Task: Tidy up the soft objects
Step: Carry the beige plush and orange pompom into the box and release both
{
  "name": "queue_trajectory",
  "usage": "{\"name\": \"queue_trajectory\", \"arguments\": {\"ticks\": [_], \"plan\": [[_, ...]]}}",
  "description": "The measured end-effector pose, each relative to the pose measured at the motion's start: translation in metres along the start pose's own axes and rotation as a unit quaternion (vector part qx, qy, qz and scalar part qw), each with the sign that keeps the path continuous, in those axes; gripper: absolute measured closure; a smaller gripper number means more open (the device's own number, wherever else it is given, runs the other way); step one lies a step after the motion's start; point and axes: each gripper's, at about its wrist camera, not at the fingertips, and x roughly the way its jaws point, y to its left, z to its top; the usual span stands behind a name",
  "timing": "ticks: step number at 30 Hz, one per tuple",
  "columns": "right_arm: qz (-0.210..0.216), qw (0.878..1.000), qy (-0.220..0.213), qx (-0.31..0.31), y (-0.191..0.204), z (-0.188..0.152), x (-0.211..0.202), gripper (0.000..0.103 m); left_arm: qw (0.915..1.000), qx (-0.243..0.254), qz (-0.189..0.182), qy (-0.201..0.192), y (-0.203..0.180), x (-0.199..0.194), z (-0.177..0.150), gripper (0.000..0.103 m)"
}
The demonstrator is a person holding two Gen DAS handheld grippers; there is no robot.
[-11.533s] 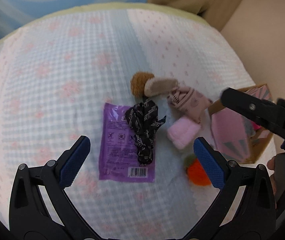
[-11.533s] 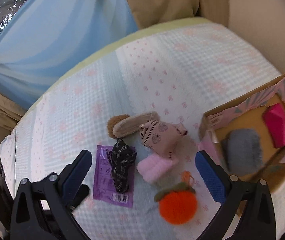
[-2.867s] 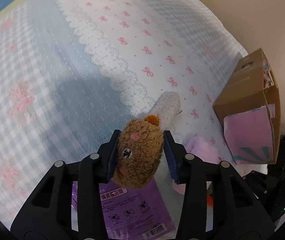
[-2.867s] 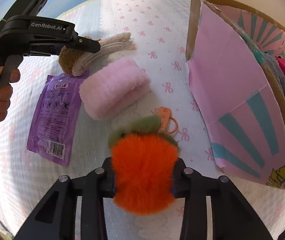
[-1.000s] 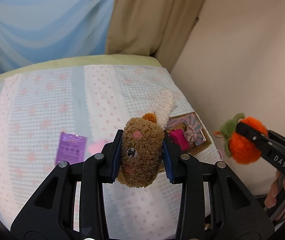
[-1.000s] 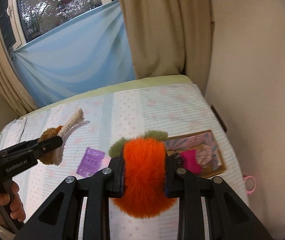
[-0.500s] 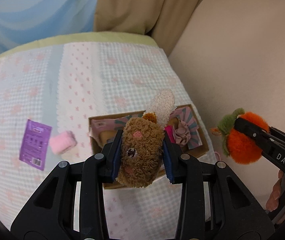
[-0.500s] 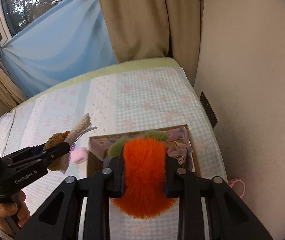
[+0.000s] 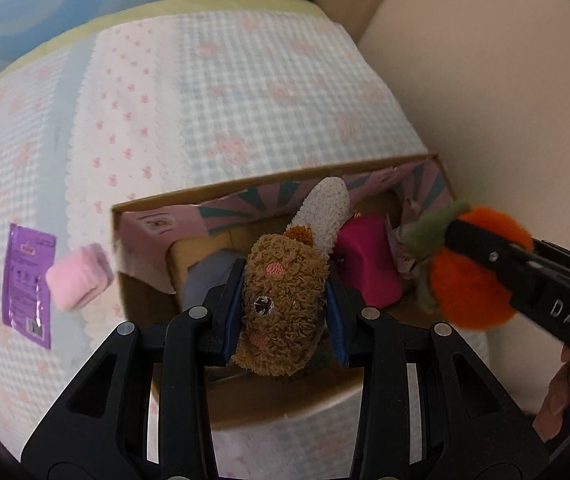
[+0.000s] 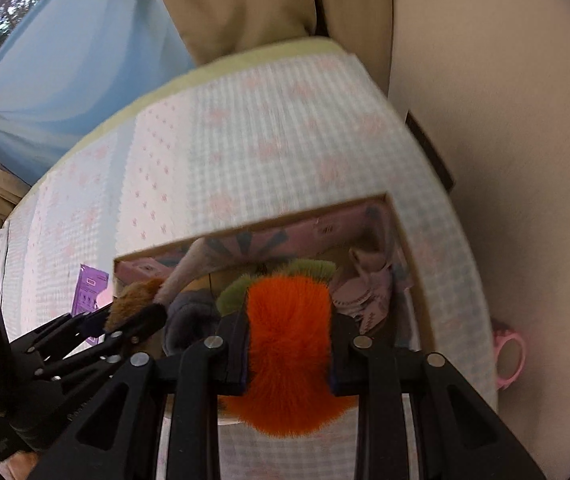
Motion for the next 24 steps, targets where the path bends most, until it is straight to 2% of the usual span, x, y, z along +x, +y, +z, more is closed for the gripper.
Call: {"name": "queue_trajectory", "arguments": {"ticks": [2, 4, 5, 6, 7, 8, 9, 10, 15, 24], "plan": [[0.008, 1.0, 0.015, 0.009, -0.003, -0.003, 0.014, 0.078, 0.9999, 0.013, 0.006, 0.006, -0.002, 0.005, 0.0, 0.07], [0.024, 0.999, 0.029, 0.024, -0.005, -0.003, 0.025, 0.077, 0.9998, 0.018, 0.01, 0.006, -0.001, 0.0, -0.001, 0.059], [0.034, 0.998, 0.035, 0.034, -0.007, -0.002, 0.029, 0.074, 0.9997, 0.018, 0.011, 0.01, 0.0, 0.0, -0.001, 0.037], [0.04, 0.998, 0.038, 0.042, -0.009, -0.001, 0.032, 0.062, 0.9996, 0.018, 0.017, 0.014, 0.002, -0.002, -0.002, 0.007], [0.05, 0.997, 0.041, 0.05, -0.01, 0.0, 0.034, 0.043, 0.9996, 0.017, 0.021, 0.011, 0.004, -0.004, -0.002, 0.0], [0.061, 0.996, 0.042, 0.057, -0.011, 0.001, 0.036, 0.03, 0.9997, 0.016, 0.02, 0.005, 0.006, -0.009, -0.004, 0.0], [0.066, 0.995, 0.042, 0.061, -0.011, 0.002, 0.036, 0.008, 0.9997, 0.015, 0.017, 0.004, 0.008, -0.012, -0.006, 0.0], [0.067, 0.995, 0.04, 0.063, -0.011, 0.003, 0.035, 0.0, 0.9997, 0.011, 0.019, 0.009, 0.011, -0.014, -0.008, 0.0], [0.062, 0.995, 0.027, 0.076, -0.016, 0.001, 0.03, 0.0, 0.9993, -0.008, 0.025, 0.024, 0.023, -0.02, -0.017, 0.0], [0.043, 0.997, 0.018, 0.058, -0.016, -0.001, 0.015, 0.0, 0.9992, -0.012, 0.037, 0.011, 0.022, -0.042, -0.019, 0.0]]}}
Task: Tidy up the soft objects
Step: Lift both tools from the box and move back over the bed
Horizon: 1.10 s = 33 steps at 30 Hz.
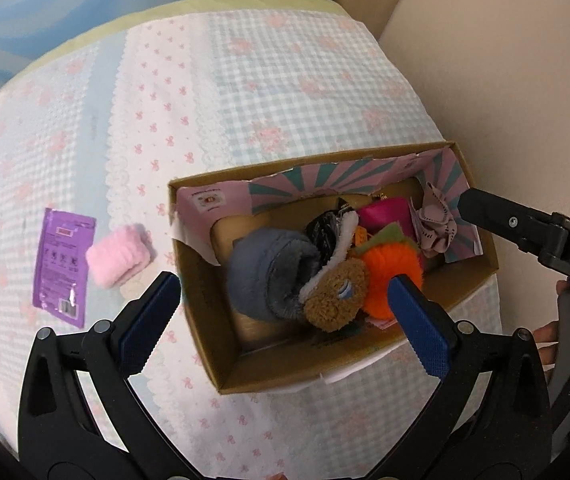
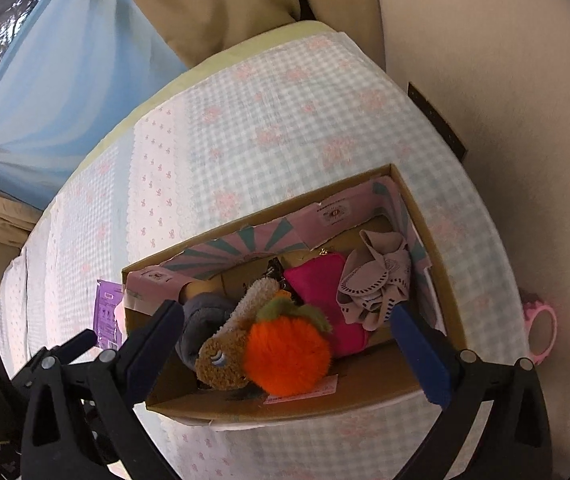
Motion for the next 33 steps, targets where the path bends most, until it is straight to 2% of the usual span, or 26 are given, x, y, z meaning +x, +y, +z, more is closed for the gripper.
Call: {"name": "queue_trajectory", "arguments": {"ticks": [7, 14, 20, 25, 29, 33], "plan": [[-0.005, 0.999, -0.016, -0.029, 0.014, -0.005, -0.026, 0.0, 0.9994, 0.001, 0.018, -0.03, 0.001, -0.043, -0.008, 0.0], [-0.031, 0.994, -0.051, -0.087, 0.044, -0.023, -0.077, 0.0, 0.9966, -0.002, 0.031, -0.077, 0.005, -0.104, -0.022, 0.0], [-0.053, 0.987, -0.081, -0.128, 0.073, -0.042, -0.133, 0.0, 0.9908, -0.008, 0.051, -0.125, 0.008, -0.172, -0.038, 0.0], [-0.053, 0.982, -0.113, -0.143, 0.092, -0.06, -0.178, 0.0, 0.9849, -0.009, 0.052, -0.165, 0.015, -0.224, -0.055, 0.0], [-0.065, 0.975, -0.13, -0.167, 0.109, -0.072, -0.202, 0.0, 0.9824, -0.017, 0.046, -0.18, 0.023, -0.249, -0.067, 0.0], [-0.065, 0.971, -0.153, -0.172, 0.121, -0.084, -0.223, 0.0, 0.9783, -0.025, 0.066, -0.195, 0.036, -0.271, -0.086, 0.0]]}}
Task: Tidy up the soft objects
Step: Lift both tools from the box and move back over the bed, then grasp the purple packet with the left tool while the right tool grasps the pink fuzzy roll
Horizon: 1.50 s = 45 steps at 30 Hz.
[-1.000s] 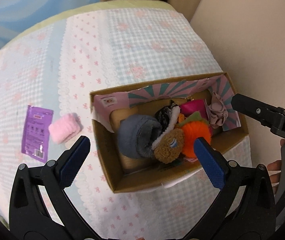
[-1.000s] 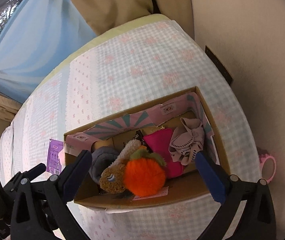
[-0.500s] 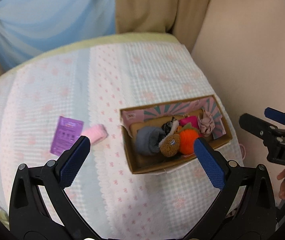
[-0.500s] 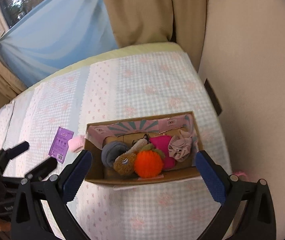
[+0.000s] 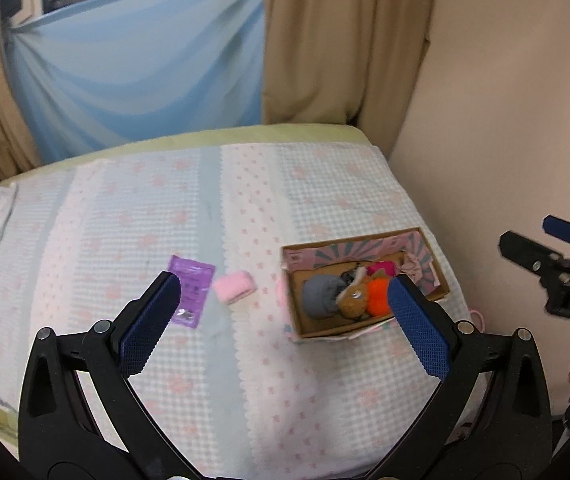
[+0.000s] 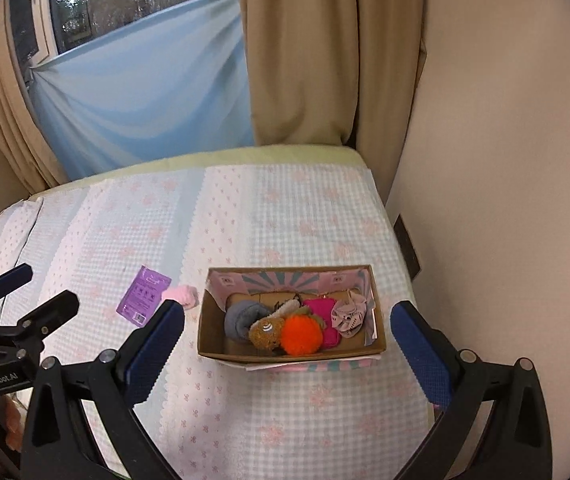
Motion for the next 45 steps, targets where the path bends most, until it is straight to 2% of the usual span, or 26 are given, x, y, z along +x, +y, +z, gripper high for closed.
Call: {"name": "queue_trajectory", "arguments": {"ticks": [10, 15, 22, 27, 31, 39, 45], "plan": [[0.059, 0.998, -0.026, -0.001, 0.036, -0.009, -0.014, 0.0, 0.9989, -0.021, 0.042, -0.003, 0.066, -0.032, -0.022, 0.0], [0.075, 0.997, -0.026, -0.016, 0.066, -0.008, -0.006, 0.0, 0.9988, -0.032, 0.037, -0.001, 0.096, -0.025, -0.022, 0.0], [0.079, 0.996, -0.013, -0.031, 0.114, -0.003, 0.018, 0.0, 0.9993, -0.025, 0.016, 0.02, 0.137, 0.007, -0.014, 0.0], [0.077, 0.996, 0.008, -0.04, 0.152, 0.004, 0.049, 0.0, 0.9988, -0.006, -0.003, 0.049, 0.17, 0.046, -0.011, 0.0], [0.084, 0.994, 0.038, -0.054, 0.185, 0.009, 0.089, 0.0, 0.9967, -0.009, -0.031, 0.075, 0.196, 0.084, -0.013, 0.0], [0.089, 0.985, 0.123, -0.082, 0.236, 0.007, 0.196, 0.0, 0.9898, 0.014, -0.034, 0.137, 0.234, 0.181, -0.03, 0.0], [0.071, 0.972, 0.18, -0.13, 0.26, -0.004, 0.276, 0.0, 0.9826, 0.017, -0.039, 0.181, 0.248, 0.249, -0.054, 0.0]]}}
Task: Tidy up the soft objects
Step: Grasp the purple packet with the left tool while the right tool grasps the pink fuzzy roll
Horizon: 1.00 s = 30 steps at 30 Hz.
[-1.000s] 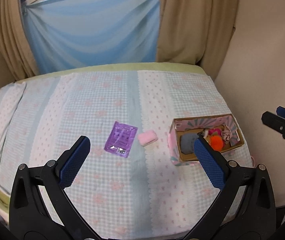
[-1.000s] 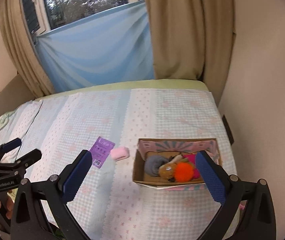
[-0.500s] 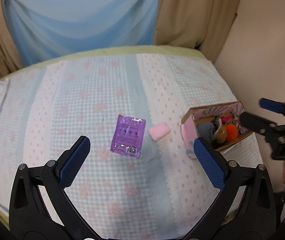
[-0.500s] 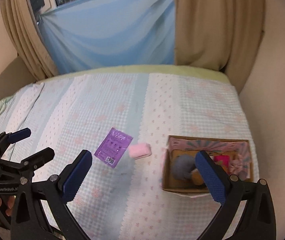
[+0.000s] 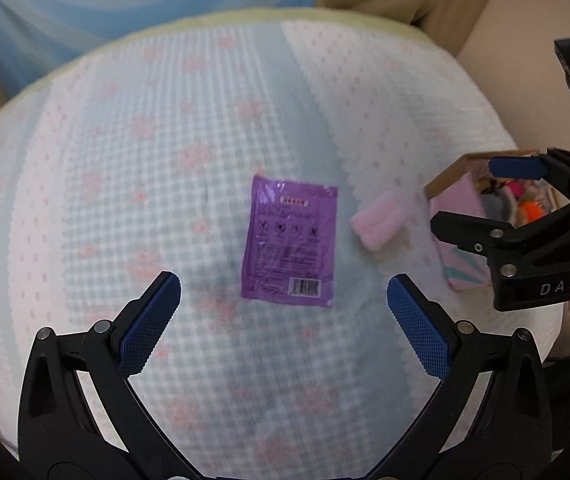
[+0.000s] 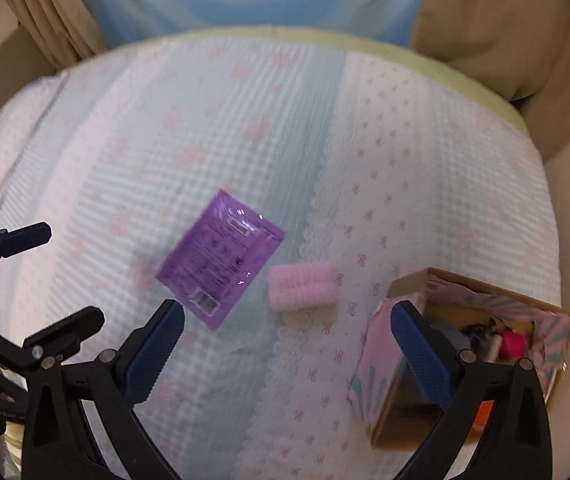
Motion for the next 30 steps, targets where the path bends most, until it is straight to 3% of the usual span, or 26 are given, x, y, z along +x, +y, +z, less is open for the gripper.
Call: {"name": "queue_trajectory", "arguments": {"ticks": [12, 16, 19, 23, 25, 30], "plan": [[-0.007, 0.993, 0.116, -0.008, -0.02, 0.012, 0.136, 0.0, 0.9979, 0.02, -0.013, 0.061, -0.003, 0.137, -0.003, 0.0], [-0.021, 0.991, 0.127, -0.036, -0.017, 0.009, 0.158, 0.001, 0.9964, 0.041, 0.007, 0.074, -0.01, 0.169, -0.005, 0.0], [-0.018, 0.989, 0.141, -0.032, -0.021, 0.008, 0.173, 0.007, 0.995, 0.055, 0.016, 0.082, -0.011, 0.186, -0.006, 0.0], [-0.006, 0.987, 0.16, -0.011, -0.032, 0.004, 0.188, 0.017, 0.9945, 0.079, 0.027, 0.062, -0.019, 0.194, -0.007, 0.0], [0.01, 0.986, 0.167, 0.0, -0.035, 0.0, 0.195, 0.02, 0.9947, 0.075, 0.029, 0.065, -0.022, 0.198, -0.005, 0.0], [0.006, 0.988, 0.153, -0.002, -0.035, -0.002, 0.197, 0.028, 0.9947, 0.056, 0.027, 0.082, -0.022, 0.204, 0.001, 0.003]]}}
